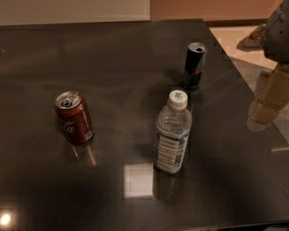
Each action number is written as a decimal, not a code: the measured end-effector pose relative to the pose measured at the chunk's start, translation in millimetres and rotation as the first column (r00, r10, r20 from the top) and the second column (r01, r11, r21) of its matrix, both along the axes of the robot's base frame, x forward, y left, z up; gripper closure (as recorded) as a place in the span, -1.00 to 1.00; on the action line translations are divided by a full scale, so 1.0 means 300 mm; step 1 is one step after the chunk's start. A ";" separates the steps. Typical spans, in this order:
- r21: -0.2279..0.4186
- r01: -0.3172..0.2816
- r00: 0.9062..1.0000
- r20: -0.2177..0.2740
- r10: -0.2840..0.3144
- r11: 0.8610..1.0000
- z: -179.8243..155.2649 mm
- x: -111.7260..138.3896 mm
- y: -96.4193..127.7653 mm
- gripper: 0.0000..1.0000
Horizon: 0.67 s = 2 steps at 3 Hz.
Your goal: Move blue plastic bottle near coke can
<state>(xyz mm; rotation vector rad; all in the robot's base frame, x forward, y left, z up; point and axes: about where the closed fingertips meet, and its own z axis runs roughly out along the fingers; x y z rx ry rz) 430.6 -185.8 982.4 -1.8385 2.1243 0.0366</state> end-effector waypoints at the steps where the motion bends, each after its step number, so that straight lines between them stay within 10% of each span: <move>1: 0.068 -0.097 0.995 -0.004 0.098 0.993 0.003 -0.049 0.109 -1.00; 2: 0.144 -0.180 0.983 -0.003 0.182 0.973 -0.018 -0.101 0.219 -1.00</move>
Offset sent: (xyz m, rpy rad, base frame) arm -0.0522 0.1036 -0.0199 0.2422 0.0598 0.2912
